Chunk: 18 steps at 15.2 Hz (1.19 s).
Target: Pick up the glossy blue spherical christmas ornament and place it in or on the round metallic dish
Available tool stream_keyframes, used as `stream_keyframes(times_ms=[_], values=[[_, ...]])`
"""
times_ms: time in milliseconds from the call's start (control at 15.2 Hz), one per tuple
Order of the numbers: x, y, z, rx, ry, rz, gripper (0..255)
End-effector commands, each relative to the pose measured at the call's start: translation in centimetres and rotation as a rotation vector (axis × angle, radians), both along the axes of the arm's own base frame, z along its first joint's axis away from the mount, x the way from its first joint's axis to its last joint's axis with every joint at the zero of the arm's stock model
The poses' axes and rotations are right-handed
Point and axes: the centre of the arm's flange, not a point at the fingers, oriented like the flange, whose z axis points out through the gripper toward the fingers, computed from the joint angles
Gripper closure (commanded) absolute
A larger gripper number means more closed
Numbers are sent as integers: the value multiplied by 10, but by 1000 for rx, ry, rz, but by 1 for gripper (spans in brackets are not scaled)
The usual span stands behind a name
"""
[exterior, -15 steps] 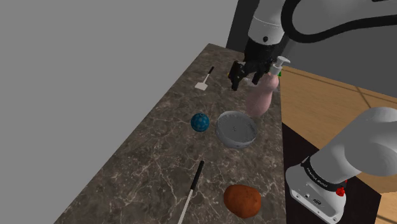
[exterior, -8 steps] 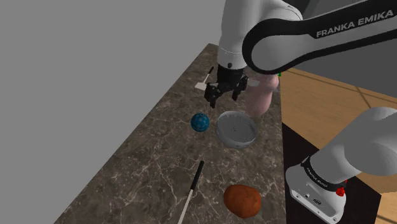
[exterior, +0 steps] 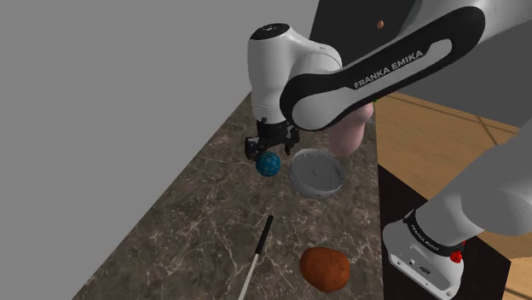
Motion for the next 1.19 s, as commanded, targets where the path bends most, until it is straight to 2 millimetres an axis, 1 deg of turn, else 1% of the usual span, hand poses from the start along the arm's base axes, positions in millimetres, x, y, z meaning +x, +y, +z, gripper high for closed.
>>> stream_keyframes(times_ms=[0, 330, 396, 924, 990, 1122], values=[[2, 5, -11, -5, 2, -4, 0], [-1, 1, -37, -5, 2, -4, 0], [-2, 0, -45, -5, 2, -4, 0], [-2, 0, -45, -5, 2, -4, 0], [-2, 0, -45, -5, 2, -4, 255], [-2, 0, -45, -5, 2, -4, 255]])
